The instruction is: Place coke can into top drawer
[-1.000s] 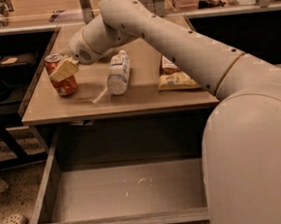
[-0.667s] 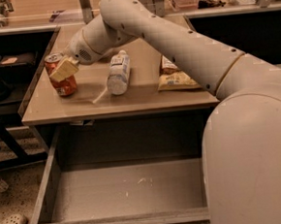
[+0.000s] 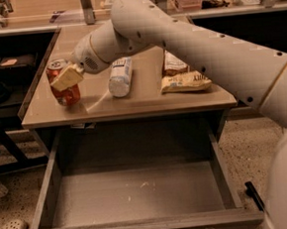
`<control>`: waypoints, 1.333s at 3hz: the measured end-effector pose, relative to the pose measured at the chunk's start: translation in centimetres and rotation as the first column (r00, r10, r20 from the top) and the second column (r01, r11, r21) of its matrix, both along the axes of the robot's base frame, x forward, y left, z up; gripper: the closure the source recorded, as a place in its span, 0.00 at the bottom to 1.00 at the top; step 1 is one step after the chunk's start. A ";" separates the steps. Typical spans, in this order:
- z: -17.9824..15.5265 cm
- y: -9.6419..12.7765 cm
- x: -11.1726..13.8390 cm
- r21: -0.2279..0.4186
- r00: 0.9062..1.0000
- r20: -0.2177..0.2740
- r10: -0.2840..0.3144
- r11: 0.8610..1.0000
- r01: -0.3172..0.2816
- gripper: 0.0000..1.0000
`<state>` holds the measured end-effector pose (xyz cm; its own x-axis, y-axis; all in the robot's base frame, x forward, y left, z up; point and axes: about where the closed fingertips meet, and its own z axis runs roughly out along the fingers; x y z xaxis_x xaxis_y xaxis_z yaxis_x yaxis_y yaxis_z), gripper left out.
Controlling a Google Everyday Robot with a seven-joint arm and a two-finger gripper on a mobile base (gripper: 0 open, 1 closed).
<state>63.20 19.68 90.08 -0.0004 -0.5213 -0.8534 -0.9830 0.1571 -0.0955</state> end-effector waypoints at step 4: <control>-4.6 -3.9 -12.9 -0.048 0.960 -0.158 -0.231 0.973 0.226 1.00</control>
Offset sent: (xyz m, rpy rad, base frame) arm -0.1401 -0.0476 -0.0478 -0.0305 0.1916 -0.2555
